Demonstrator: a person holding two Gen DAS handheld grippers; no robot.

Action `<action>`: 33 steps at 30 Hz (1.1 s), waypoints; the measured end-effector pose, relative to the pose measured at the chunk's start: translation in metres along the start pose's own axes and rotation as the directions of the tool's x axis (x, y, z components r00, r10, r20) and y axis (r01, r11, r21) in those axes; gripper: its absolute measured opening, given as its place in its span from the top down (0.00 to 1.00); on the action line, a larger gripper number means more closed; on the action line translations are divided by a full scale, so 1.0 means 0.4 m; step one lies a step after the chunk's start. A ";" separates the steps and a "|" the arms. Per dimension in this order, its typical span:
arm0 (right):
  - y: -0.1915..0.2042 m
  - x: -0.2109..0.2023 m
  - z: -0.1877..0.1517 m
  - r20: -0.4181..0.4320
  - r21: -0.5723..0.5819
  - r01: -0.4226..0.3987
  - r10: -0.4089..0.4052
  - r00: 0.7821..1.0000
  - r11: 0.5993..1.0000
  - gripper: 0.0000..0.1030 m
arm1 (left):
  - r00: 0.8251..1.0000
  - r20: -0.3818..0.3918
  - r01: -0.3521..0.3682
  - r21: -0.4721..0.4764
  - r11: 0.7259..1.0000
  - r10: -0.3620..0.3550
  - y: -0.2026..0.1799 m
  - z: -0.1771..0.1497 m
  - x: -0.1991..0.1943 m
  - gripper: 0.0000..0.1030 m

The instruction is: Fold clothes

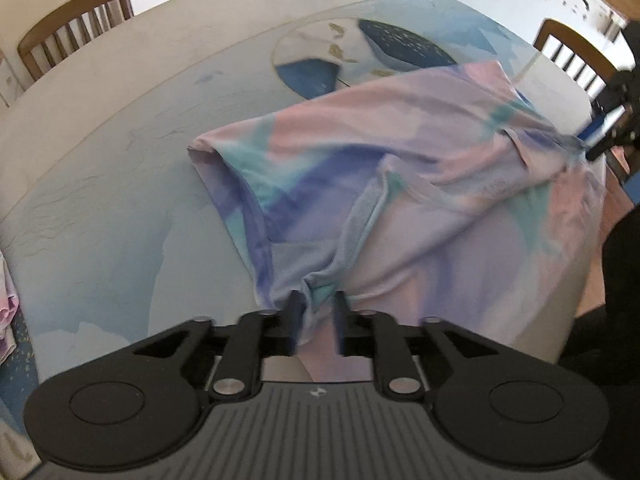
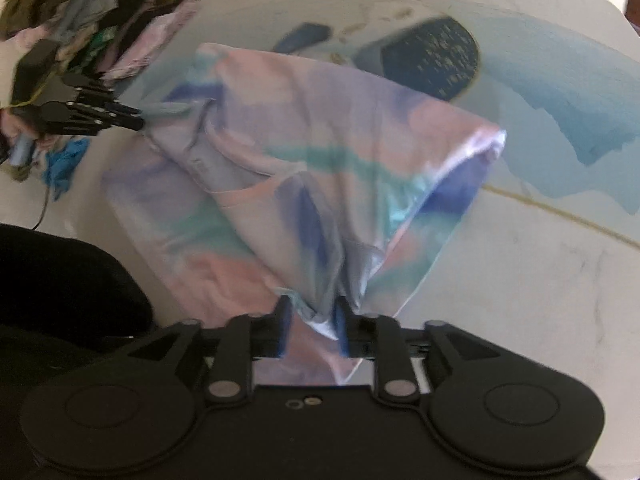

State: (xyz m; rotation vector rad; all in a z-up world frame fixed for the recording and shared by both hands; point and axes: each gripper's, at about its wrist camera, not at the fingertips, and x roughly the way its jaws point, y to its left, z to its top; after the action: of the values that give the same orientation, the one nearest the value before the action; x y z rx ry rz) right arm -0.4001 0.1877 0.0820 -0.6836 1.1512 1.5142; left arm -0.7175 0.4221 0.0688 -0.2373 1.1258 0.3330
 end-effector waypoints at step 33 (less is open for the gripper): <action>0.088 0.138 0.152 -0.034 -0.149 0.080 -0.086 0.996 0.986 0.00 | 0.962 0.018 0.260 0.240 0.935 -0.272 -0.056 0.140 0.113 0.92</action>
State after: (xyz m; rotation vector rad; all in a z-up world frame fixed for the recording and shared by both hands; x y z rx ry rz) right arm -0.4395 0.2666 0.0671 -0.8558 1.0350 1.5307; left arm -0.6445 0.4274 0.0515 -0.1665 1.0563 -0.0367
